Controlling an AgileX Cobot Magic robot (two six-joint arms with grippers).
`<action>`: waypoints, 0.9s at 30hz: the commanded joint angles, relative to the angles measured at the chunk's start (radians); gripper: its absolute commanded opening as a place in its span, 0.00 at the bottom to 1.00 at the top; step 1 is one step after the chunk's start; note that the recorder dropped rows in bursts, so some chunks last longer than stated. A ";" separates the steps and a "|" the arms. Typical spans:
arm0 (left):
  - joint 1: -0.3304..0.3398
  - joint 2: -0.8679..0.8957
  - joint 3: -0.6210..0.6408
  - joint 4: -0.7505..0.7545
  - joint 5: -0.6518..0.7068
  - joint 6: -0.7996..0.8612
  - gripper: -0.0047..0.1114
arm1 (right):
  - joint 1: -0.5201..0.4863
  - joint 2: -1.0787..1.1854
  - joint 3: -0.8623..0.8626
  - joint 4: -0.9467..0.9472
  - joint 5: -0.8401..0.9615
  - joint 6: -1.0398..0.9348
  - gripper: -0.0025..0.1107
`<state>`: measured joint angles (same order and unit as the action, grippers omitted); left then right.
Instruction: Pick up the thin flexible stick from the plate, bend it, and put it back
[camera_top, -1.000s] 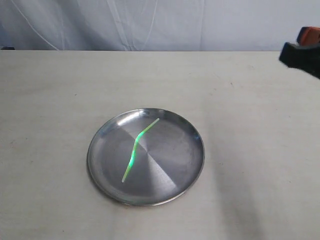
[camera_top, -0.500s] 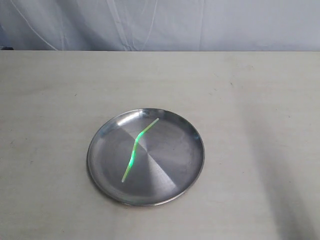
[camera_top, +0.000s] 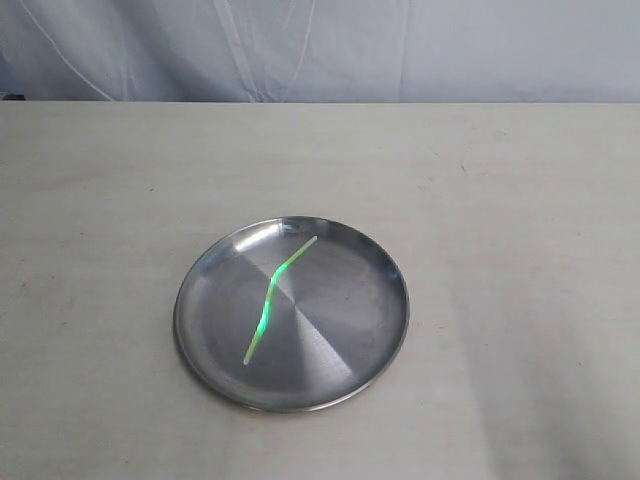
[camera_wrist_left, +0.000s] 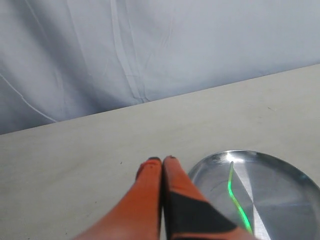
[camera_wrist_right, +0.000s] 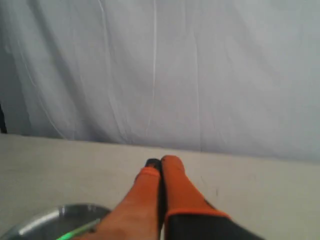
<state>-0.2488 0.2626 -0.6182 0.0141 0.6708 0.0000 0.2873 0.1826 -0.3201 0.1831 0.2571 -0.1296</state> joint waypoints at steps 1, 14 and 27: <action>0.000 -0.006 0.003 0.004 -0.009 0.000 0.04 | -0.070 -0.028 0.043 -0.155 0.075 0.194 0.01; 0.000 -0.006 0.003 0.004 -0.009 0.000 0.04 | -0.257 -0.166 0.200 -0.177 0.140 0.187 0.01; 0.000 -0.006 0.003 0.004 -0.009 0.000 0.04 | -0.257 -0.183 0.320 -0.175 0.090 0.187 0.01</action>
<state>-0.2488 0.2626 -0.6182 0.0159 0.6708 0.0000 0.0354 0.0065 -0.0054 0.0000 0.3859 0.0601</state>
